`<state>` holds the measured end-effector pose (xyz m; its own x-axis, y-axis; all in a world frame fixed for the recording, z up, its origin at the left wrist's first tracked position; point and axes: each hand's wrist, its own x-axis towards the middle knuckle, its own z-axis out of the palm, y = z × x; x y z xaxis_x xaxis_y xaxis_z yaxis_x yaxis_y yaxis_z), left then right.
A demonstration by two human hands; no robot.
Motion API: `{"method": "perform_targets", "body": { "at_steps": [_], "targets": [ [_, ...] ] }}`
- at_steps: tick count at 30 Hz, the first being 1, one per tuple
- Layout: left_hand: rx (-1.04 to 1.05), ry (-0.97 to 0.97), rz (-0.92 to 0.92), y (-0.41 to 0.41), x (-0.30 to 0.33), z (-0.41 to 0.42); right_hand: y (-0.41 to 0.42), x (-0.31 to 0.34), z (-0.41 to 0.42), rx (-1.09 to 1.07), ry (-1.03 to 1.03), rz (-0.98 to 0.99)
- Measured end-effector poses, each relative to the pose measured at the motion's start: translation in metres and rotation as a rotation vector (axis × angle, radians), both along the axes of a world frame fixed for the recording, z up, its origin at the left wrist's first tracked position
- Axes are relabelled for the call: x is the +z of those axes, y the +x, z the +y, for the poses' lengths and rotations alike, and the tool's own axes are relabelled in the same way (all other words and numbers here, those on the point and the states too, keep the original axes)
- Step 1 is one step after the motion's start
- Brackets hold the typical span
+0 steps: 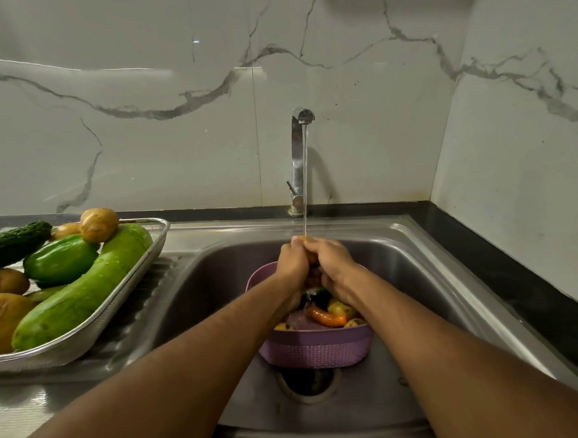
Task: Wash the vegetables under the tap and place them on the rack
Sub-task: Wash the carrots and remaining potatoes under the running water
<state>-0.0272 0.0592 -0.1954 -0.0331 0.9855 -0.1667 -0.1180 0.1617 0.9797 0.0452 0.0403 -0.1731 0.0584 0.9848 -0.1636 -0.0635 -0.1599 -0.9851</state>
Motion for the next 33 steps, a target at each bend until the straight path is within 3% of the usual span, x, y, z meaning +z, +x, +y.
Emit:
{"method": "perform_targets", "body": {
  "at_steps": [3,7,11,17,21,25,29,33],
  "targets": [
    [0.059,0.062,0.13,-0.003,-0.001,0.002,-0.005,-0.002,-0.003,-0.053,0.031,-0.075],
    [0.139,0.196,0.29,-0.004,0.0,-0.005,-0.013,0.005,0.0,-0.067,0.03,-0.022],
    [0.175,0.319,0.493,-0.002,-0.001,-0.006,-0.017,0.001,0.007,-0.269,-0.014,-0.048],
    [0.148,0.251,0.366,-0.007,-0.003,0.002,-0.009,0.004,0.004,-0.187,-0.033,-0.038],
    [0.182,0.072,0.236,-0.012,0.005,0.003,0.002,0.014,-0.004,-0.005,-0.071,-0.011],
    [0.133,0.195,0.341,-0.013,0.001,-0.002,-0.004,0.012,-0.008,-0.084,-0.094,0.039],
    [0.141,0.374,0.593,-0.002,0.0,-0.009,-0.008,0.009,0.001,-0.233,-0.067,0.071],
    [0.113,0.4,0.623,0.0,0.003,-0.01,-0.007,0.004,0.009,-0.311,-0.022,0.052]
  ]
}}
